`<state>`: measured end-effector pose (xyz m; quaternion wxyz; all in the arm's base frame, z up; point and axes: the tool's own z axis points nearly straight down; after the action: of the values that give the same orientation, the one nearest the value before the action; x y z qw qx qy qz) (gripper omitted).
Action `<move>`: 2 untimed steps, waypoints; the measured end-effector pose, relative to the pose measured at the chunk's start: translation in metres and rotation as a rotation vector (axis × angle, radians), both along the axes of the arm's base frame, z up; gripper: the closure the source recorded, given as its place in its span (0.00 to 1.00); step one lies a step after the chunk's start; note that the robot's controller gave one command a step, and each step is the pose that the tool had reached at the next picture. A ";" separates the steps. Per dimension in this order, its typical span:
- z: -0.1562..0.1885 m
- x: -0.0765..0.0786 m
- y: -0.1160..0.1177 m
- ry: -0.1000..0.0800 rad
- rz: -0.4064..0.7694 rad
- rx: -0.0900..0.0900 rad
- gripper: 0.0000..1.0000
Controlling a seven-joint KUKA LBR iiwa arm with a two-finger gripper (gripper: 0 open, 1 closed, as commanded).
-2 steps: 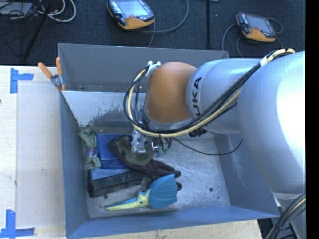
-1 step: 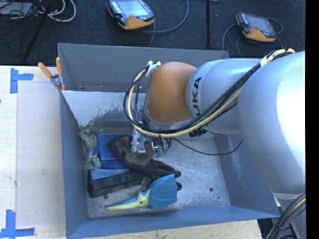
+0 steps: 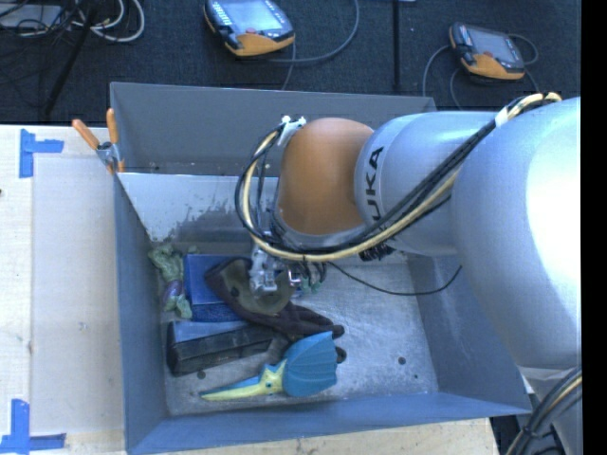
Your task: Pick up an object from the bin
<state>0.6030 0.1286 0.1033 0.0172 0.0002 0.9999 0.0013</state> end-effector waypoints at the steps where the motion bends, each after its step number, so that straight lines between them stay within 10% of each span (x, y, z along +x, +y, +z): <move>1: 0.000 0.000 0.000 0.000 0.000 0.000 1.00; 2: 0.000 0.000 0.000 0.000 -0.001 0.000 1.00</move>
Offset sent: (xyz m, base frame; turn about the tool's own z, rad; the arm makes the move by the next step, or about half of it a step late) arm -0.0088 -0.0268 0.0848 -0.2656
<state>0.6030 0.1286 0.1033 0.0172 0.0006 0.9999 0.0014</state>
